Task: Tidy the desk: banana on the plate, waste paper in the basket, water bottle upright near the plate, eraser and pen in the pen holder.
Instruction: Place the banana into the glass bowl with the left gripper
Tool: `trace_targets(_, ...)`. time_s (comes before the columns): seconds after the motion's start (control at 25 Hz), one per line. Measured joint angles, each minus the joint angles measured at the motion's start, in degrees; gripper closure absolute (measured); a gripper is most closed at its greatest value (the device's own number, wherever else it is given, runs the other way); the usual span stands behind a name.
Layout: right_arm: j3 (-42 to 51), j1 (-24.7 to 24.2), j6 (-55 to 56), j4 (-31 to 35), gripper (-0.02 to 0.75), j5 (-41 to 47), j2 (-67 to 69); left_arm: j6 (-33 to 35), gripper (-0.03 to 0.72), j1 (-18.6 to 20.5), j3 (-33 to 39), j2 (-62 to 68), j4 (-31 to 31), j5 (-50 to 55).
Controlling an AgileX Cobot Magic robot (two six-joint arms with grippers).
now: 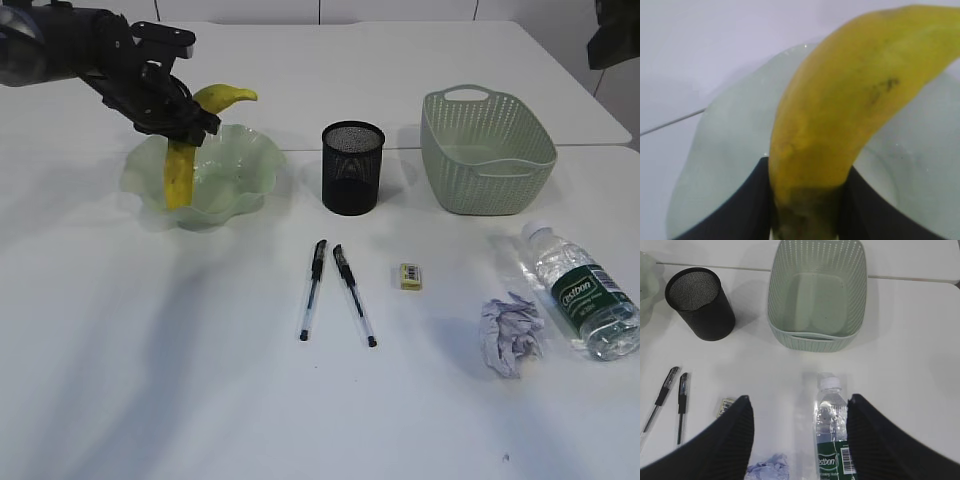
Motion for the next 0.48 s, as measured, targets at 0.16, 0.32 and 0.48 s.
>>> trace_targets(0.16,0.0,0.0,0.0,-0.13,0.295,0.0,0.0,0.0,0.47,0.0,0.0,0.51,0.0,0.0)
trace_targets(0.32,0.0,0.0,0.0,-0.13,0.295,-0.14,0.0,0.0,0.465,0.0,0.0,0.51,-0.04,-0.71)
trace_targets(0.48,0.0,0.0,0.0,-0.26,0.294,-0.27,0.0,0.0,0.449,0.0,0.0,0.51,-0.13,-1.11)
